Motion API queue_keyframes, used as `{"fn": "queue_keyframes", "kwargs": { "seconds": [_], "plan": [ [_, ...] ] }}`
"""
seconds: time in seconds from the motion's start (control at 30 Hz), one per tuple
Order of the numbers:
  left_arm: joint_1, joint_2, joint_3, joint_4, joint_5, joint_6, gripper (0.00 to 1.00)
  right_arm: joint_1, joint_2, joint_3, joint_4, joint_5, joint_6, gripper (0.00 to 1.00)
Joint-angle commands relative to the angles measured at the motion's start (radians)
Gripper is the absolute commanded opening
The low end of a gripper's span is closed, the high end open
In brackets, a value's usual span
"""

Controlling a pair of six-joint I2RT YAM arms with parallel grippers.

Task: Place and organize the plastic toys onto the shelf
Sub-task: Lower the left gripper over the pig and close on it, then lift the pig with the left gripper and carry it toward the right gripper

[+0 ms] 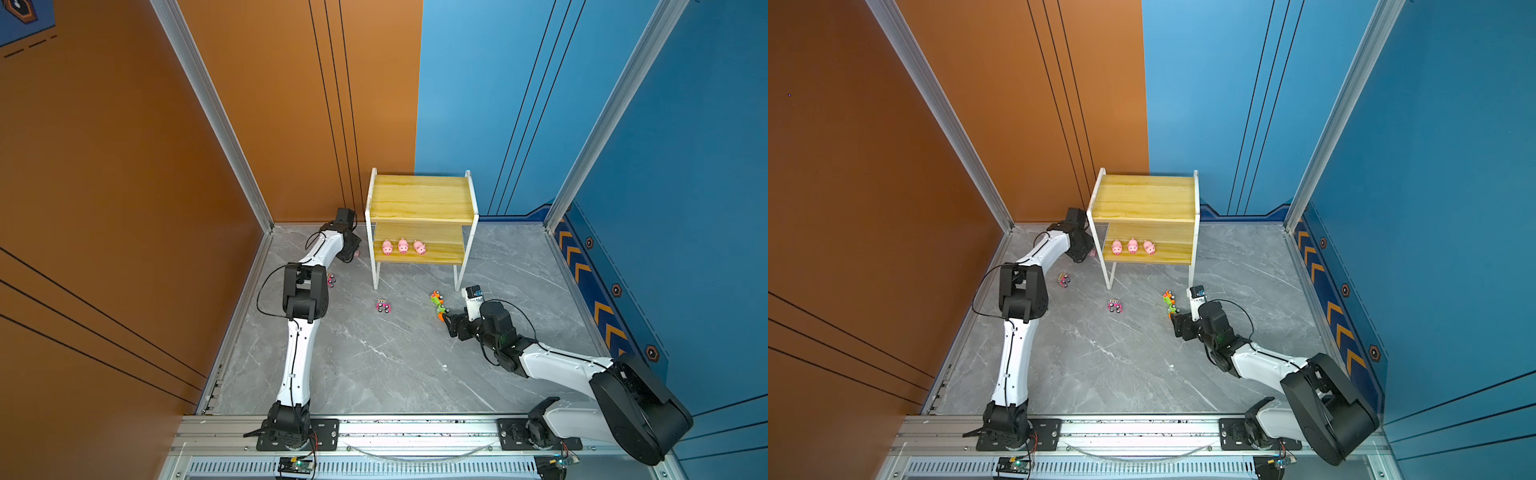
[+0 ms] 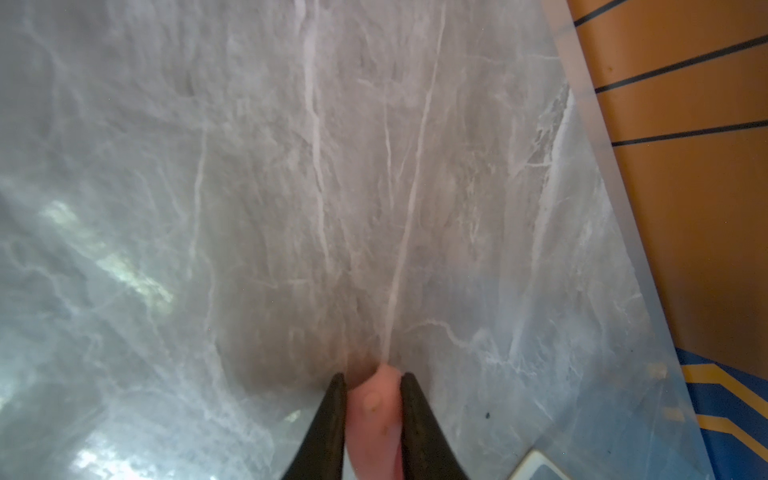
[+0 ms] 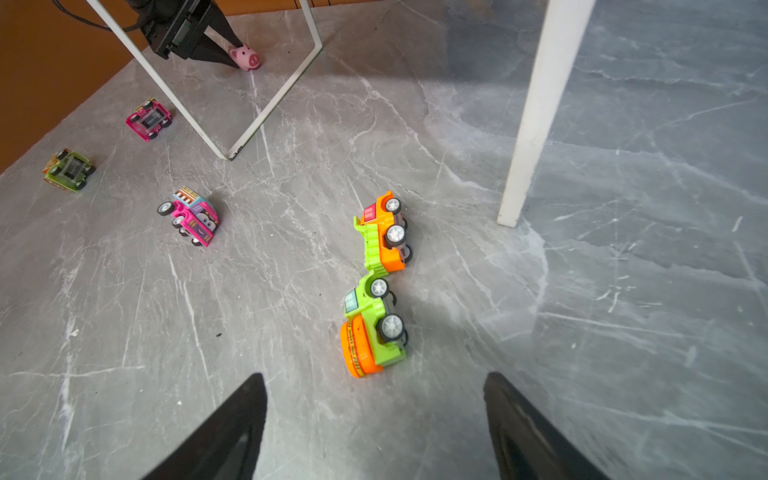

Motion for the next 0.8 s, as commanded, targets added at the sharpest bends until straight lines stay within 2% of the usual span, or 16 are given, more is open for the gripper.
{"fn": "queue_keyframes", "kwargs": {
  "seconds": [0.0, 0.3, 0.53, 0.77],
  "plan": [
    [0.009, 0.001, 0.008, -0.038, 0.023, 0.040, 0.21, -0.007, 0.011, 0.022, 0.016, -0.006, 0.014, 0.83],
    [0.049, -0.153, -0.087, -0.039, 0.081, 0.186, 0.22, -0.009, 0.017, 0.027, 0.021, -0.005, 0.012, 0.82],
    [0.075, -0.361, -0.298, -0.037, 0.150, 0.306, 0.22, -0.009, -0.011, 0.034, 0.001, 0.002, 0.011, 0.82],
    [0.053, -0.613, -0.574, -0.035, 0.205, 0.382, 0.22, -0.010, -0.066, 0.043, -0.048, 0.037, 0.012, 0.81]
  ]
}}
